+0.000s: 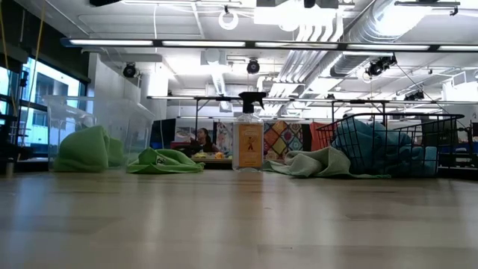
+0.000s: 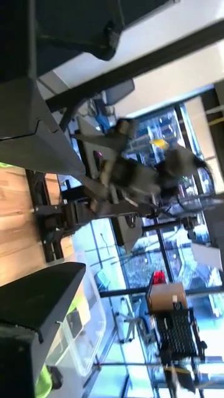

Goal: Sort microfiber towel by color & place in baskets
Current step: Put the green microfiber cloth into the bin

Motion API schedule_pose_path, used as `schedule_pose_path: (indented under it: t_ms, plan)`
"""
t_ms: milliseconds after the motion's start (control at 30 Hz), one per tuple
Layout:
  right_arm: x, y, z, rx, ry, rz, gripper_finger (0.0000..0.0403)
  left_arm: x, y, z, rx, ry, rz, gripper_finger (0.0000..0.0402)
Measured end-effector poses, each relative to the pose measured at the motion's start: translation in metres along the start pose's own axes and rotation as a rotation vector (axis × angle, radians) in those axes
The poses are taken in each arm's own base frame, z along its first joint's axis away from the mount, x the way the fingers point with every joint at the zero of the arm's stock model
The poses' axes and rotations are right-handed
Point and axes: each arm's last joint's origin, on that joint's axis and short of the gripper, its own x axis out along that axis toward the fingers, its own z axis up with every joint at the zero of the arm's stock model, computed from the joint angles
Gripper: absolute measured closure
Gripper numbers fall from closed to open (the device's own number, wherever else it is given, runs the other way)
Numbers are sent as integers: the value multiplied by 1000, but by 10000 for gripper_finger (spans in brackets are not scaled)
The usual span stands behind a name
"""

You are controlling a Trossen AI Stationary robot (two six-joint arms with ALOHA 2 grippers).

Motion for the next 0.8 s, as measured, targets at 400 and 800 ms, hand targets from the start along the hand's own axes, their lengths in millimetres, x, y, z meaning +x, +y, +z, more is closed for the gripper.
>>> schedule_pose_path:
  t_ms: [400, 800]
  plan:
    - [1, -2, -1, 5, 2, -47, 162, 49, -28, -88, -229, 661, 255, 158]
    - [-2, -6, -20, -41, 200, -90, 162, 76, -59, -171, -131, 938, 410, 158]
